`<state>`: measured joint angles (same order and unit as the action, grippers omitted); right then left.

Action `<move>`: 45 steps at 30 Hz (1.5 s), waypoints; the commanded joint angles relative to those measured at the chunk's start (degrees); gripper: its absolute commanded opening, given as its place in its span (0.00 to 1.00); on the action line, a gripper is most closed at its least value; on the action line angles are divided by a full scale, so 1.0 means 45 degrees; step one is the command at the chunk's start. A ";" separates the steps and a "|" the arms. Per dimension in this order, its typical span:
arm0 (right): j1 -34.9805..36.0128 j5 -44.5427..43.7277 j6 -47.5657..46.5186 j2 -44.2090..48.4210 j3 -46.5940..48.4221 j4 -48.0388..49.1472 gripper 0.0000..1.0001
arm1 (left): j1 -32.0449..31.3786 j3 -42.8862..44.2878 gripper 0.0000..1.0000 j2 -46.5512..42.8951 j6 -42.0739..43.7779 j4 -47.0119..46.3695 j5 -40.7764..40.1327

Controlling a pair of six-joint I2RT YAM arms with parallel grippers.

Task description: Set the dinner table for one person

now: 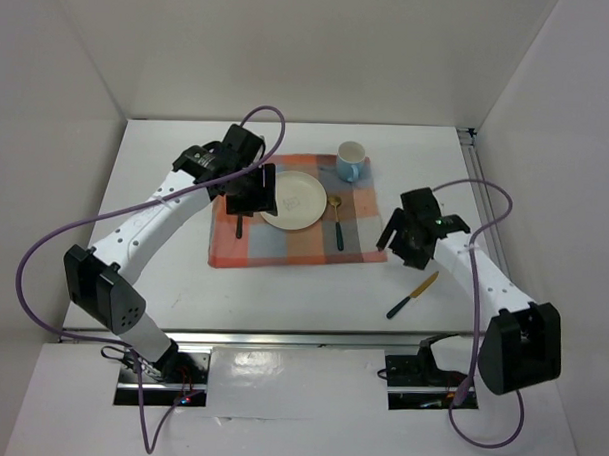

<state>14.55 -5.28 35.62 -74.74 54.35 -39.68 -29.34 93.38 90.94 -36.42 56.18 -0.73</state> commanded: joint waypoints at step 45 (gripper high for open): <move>0.1260 -0.1658 0.9761 -0.0890 -0.4206 -0.2198 0.26 | -0.0003 0.0596 0.73 0.0632 0.0321 0.0210 -0.0033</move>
<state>20.58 -9.47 78.91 -76.71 37.08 -51.53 -29.34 94.91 93.58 -36.01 56.29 -0.34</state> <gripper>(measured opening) 0.300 0.725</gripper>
